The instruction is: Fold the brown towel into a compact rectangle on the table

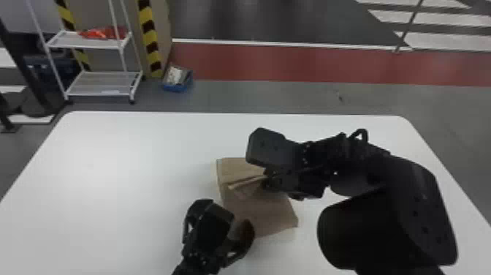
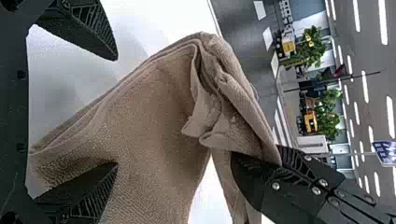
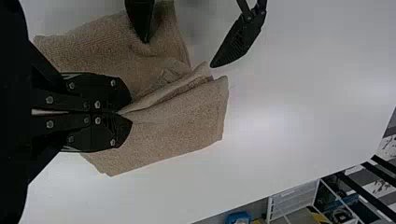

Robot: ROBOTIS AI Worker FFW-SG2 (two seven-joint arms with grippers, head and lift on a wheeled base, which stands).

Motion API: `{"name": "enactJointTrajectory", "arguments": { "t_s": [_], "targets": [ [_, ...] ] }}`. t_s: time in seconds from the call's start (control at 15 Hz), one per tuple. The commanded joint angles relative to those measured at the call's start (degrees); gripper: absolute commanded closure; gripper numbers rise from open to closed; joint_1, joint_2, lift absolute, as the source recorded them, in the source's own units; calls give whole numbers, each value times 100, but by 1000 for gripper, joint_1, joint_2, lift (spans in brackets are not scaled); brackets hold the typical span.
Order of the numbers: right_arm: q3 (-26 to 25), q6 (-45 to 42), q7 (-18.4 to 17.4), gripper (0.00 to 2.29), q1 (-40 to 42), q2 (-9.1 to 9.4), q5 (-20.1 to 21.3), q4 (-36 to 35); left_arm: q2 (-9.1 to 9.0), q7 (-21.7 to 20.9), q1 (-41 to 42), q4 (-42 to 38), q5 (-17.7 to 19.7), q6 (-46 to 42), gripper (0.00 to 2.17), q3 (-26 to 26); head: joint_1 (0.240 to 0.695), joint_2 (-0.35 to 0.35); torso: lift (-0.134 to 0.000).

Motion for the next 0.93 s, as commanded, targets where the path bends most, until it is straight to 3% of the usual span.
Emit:
{"name": "enactJointTrajectory", "arguments": {
  "t_s": [0.0,0.13,0.87],
  "targets": [
    [20,1,19,1430,165,-116,38,-102,4,0,-40,45,0,18,80,33,695,-68,-124],
    [20,-16,19,1430,279,-195,56,-111,4,-17,-48,54,0,18,80,68,695,-70,-124],
    [415,-122,19,1430,455,-151,346,-67,4,-26,-75,80,18,36,80,112,695,-45,-124]
  ]
}}
